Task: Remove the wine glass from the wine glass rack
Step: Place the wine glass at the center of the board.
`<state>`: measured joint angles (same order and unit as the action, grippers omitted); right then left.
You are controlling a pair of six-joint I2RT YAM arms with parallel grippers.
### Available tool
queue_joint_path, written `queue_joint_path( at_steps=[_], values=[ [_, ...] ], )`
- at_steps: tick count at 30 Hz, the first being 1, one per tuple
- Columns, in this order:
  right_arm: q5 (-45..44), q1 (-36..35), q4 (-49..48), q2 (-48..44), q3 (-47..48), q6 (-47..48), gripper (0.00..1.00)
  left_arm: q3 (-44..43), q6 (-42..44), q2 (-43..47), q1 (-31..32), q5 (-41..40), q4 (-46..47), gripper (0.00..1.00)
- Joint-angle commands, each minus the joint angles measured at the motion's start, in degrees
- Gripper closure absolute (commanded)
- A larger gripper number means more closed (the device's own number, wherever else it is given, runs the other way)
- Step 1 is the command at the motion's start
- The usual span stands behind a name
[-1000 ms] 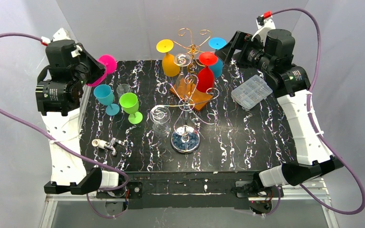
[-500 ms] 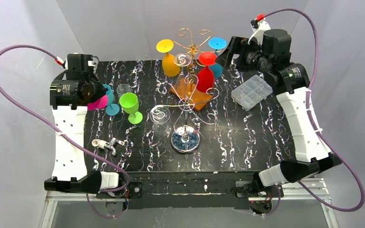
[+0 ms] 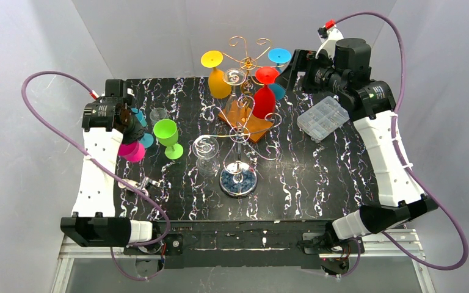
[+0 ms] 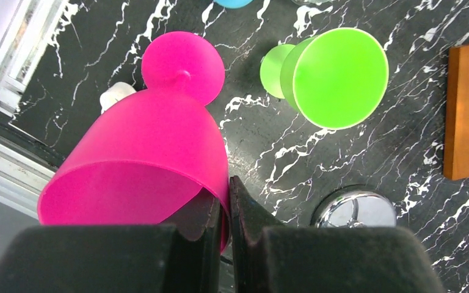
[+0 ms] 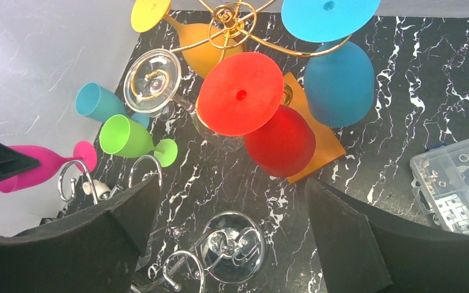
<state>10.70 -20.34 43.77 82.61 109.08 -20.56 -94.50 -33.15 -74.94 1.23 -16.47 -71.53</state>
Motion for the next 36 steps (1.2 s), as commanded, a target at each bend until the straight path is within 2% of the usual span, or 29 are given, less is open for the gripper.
queue_joint_path(
  at_steps=[1,15,32,36],
  values=[
    [0.55,-0.32,-0.39,0.07,2.02,1.13,0.02,4.07,-0.88,-1.37,-1.14,2.52,4.64,1.00],
    [0.92,-0.67,0.67,2.38,3.78,1.26,0.02,13.05,-2.45,-8.95,-4.56,4.95,14.33,1.00],
    [0.61,-0.76,0.85,2.57,4.03,1.48,0.02,14.23,-2.98,-15.32,-5.04,5.92,17.03,1.00],
    [0.72,-0.76,0.99,2.68,4.28,1.35,0.02,13.96,-2.68,-15.16,-5.04,5.91,17.09,0.88]
  ],
)
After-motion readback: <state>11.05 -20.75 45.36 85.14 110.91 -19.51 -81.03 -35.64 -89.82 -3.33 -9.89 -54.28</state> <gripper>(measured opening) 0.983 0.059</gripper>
